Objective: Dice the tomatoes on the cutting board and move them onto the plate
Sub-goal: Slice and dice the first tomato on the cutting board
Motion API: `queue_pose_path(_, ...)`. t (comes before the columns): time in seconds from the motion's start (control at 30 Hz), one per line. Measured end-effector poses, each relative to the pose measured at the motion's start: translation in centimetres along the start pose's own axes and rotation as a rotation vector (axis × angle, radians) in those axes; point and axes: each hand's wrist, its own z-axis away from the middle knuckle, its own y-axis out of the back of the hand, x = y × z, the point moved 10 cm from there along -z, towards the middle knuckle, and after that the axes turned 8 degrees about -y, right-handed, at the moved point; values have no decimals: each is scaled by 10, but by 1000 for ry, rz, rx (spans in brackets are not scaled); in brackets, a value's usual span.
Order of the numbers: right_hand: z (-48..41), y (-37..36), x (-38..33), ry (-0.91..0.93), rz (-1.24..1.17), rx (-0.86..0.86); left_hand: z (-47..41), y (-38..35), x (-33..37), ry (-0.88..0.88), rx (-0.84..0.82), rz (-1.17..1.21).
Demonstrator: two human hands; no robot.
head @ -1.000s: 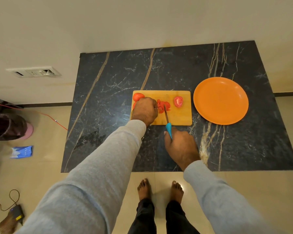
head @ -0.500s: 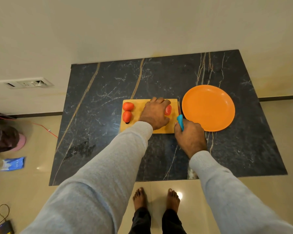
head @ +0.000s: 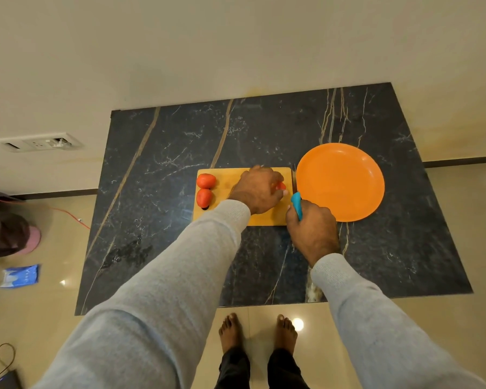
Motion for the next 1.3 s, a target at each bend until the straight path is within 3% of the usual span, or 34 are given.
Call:
queue_pose_path(0.2, 8, -5, -6, 33, 2, -8, 3, 8, -16, 38, -38, 45)
queue_pose_path(0.5, 22, -20, -4, 7, 90, -80, 5, 4, -14, -7, -128, -224)
queue_pose_path(1.0, 30, -25, 5, -39, 99, -118, 6, -2, 1, 33, -42, -198)
queue_pose_path(1.17, 26, -26, 5, -20, 92, -129, 7, -11, 0, -87, -191, -169)
queue_pose_path(1.3, 24, -28, 3, -13, 105, -129, 6, -11, 1, -50, -150, -236)
